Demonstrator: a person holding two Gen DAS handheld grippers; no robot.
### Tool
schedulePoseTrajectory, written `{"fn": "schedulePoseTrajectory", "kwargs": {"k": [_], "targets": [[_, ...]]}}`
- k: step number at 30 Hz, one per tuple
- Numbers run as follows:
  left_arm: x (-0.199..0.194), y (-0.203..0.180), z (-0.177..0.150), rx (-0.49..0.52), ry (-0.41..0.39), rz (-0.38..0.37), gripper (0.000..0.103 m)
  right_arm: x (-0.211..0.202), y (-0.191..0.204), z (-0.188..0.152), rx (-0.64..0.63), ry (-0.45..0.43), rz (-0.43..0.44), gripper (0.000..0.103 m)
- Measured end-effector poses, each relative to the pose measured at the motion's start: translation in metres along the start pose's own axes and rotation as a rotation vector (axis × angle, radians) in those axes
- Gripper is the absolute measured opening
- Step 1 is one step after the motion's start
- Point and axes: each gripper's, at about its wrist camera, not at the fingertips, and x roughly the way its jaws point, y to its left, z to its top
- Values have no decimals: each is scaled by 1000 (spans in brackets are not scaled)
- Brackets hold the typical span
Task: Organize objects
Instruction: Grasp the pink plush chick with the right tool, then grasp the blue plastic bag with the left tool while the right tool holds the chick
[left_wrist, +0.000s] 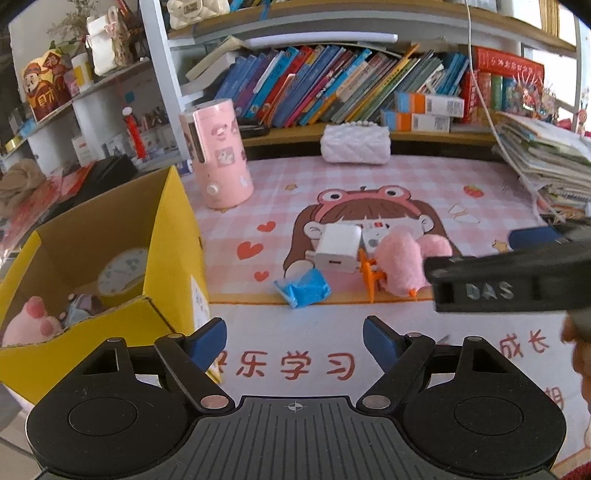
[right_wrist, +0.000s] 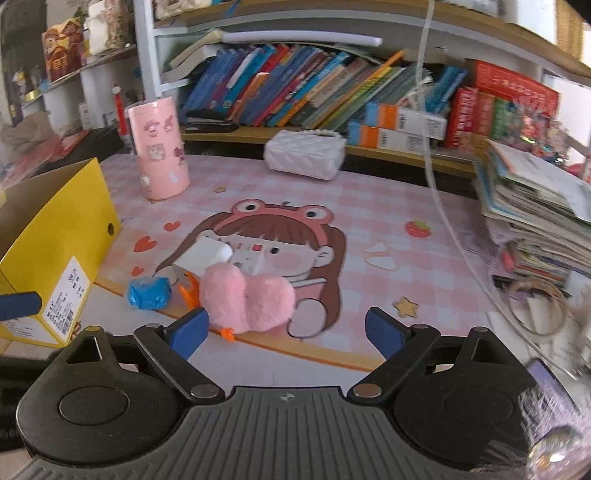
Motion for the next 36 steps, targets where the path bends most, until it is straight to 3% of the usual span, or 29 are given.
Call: {"fn": "schedulePoseTrajectory", "kwargs": {"k": [7, 13, 17, 21, 25, 32, 36], "targets": [[-6, 7, -7, -8, 22, 35, 82, 36, 17, 7, -50, 41, 54, 100], [-9, 7, -9, -7, 22, 42, 82, 66, 30, 7, -99, 47, 46, 100], [-10, 1, -7, 8, 4, 25, 82, 74, 29, 9, -127, 42, 50, 87], [-8, -8, -2, 28, -27, -7, 80, 65, 13, 14, -84, 56, 75, 82], [3, -16, 6, 23, -29, -26, 76, 43, -7, 20, -25, 8, 53, 82], [45, -15, 27, -83, 11, -2, 73, 10, -31, 19, 21, -48, 21, 82], [78, -12, 34, -132, 80, 30, 64, 0, -38, 16, 14, -72, 35, 82]]}}
